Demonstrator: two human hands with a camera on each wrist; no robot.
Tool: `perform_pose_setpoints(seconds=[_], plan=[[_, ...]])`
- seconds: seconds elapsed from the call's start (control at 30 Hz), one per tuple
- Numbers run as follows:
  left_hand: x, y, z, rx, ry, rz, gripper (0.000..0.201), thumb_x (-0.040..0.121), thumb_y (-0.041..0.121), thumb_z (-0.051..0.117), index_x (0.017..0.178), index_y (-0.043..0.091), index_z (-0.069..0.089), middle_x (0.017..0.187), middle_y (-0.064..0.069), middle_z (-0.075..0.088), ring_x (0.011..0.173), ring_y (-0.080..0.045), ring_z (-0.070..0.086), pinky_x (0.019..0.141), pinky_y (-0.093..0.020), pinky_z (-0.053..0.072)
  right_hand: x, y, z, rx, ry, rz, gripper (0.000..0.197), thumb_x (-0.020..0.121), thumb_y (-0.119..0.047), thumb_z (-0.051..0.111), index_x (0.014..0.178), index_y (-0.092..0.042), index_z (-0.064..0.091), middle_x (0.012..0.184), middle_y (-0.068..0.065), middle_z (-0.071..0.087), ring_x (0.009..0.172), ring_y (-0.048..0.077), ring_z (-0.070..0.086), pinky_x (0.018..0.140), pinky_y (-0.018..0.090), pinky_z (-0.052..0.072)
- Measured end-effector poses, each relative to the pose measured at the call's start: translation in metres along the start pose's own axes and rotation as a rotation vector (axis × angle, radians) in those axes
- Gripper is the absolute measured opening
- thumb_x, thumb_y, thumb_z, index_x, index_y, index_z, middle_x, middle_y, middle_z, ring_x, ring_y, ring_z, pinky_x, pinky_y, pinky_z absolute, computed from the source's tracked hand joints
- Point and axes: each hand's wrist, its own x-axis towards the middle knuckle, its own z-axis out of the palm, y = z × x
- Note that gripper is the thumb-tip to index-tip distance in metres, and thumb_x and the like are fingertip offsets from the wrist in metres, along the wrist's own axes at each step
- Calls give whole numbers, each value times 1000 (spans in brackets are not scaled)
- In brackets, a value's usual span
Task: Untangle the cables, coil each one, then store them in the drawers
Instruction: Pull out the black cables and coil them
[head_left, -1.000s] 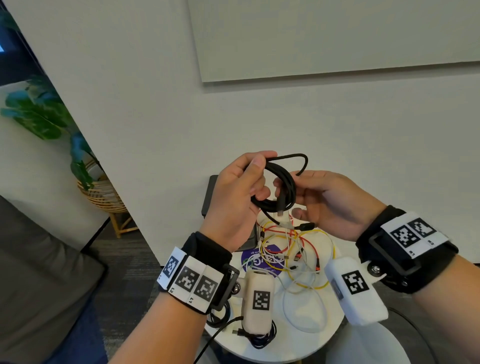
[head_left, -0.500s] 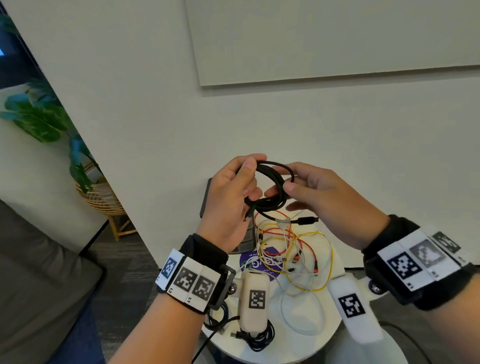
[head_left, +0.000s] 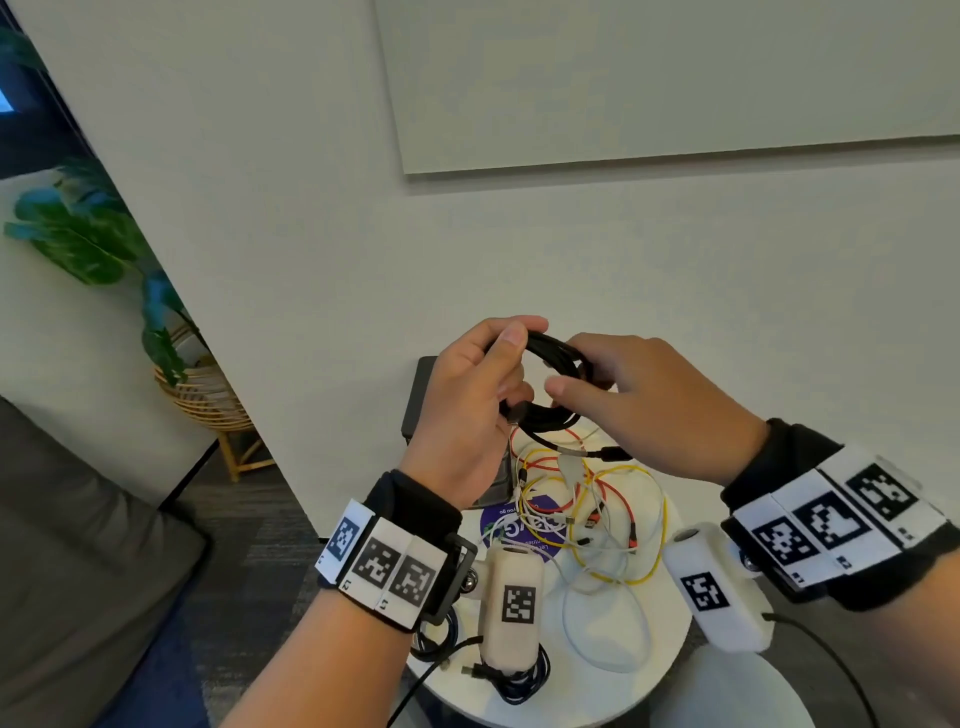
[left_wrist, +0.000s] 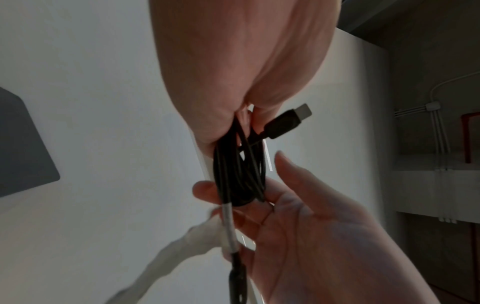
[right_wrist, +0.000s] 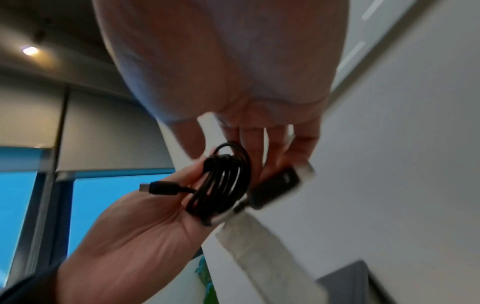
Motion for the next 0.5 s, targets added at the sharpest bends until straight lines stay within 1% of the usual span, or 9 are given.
perform_pose_setpoints(seconds=[0.07, 0.13, 0.17, 0.23, 0.27, 0.33, 0.37, 0.43, 0.5], plan=[[2, 0, 1, 21, -2, -8, 26, 107, 20, 47, 114, 8, 69, 60, 4, 29, 55, -9, 27, 58, -21, 34, 4, -2, -3, -41, -27, 16, 22, 101, -34, 54, 80, -29, 53, 70, -1, 62, 60, 12, 57, 52, 19, 38], [4, 1, -1, 23, -4, -29, 26, 107, 20, 47, 116, 8, 69, 61, 3, 28, 56, -9, 28, 60, -21, 36, 7, 0, -5, 39, -41, 48, 20, 101, -29, 56, 81, -23, 56, 66, -1, 63, 51, 7, 57, 49, 16, 40], [5, 1, -2, 16, -13, -45, 26, 107, 20, 47, 116, 8, 69, 61, 3, 28, 56, -9, 27, 61, -21, 36, 8, 1, -5, 100, -52, 62, 17, 99, -26, 58, 84, -19, 60, 64, 0, 64, 50, 7, 59, 48, 18, 43], [6, 2, -3, 13, -50, -81, 26, 107, 19, 47, 115, 8, 69, 60, 4, 30, 58, -10, 25, 62, -22, 34, 11, 4, -4, 181, -80, 89, 9, 93, -19, 62, 90, -11, 65, 62, 5, 66, 50, 16, 62, 49, 28, 49], [5, 1, -3, 33, -68, -95, 26, 107, 19, 46, 115, 8, 69, 60, 5, 31, 58, -10, 25, 62, -22, 34, 12, 5, -3, 204, -101, 99, 7, 90, -14, 63, 90, -8, 66, 59, 4, 65, 48, 17, 61, 49, 29, 48], [5, 0, -3, 84, -85, -114, 26, 107, 18, 46, 114, 8, 69, 58, 5, 31, 58, -11, 26, 64, -20, 39, 14, 8, 1, 241, -148, 113, 8, 86, -7, 63, 91, -5, 67, 53, 1, 60, 45, 14, 54, 47, 23, 42], [5, -1, -3, 87, -88, -120, 26, 107, 18, 46, 114, 8, 69, 58, 4, 29, 57, -11, 27, 68, -20, 43, 14, 9, 3, 258, -162, 120, 9, 86, -7, 63, 94, -5, 67, 53, 1, 58, 45, 14, 52, 47, 21, 40], [5, -3, -6, 51, -82, -126, 26, 107, 17, 46, 113, 8, 70, 61, -1, 25, 54, -9, 32, 77, -25, 46, 14, 11, 7, 278, -159, 113, 13, 90, -10, 62, 102, -7, 66, 58, 3, 58, 51, 17, 50, 50, 25, 40], [7, -4, -8, 27, -73, -118, 26, 108, 15, 45, 113, 6, 68, 65, -3, 29, 50, -4, 39, 69, -23, 42, 13, 12, 13, 183, -131, 78, 16, 96, -14, 57, 112, -10, 61, 69, 2, 58, 58, 16, 49, 57, 28, 40]])
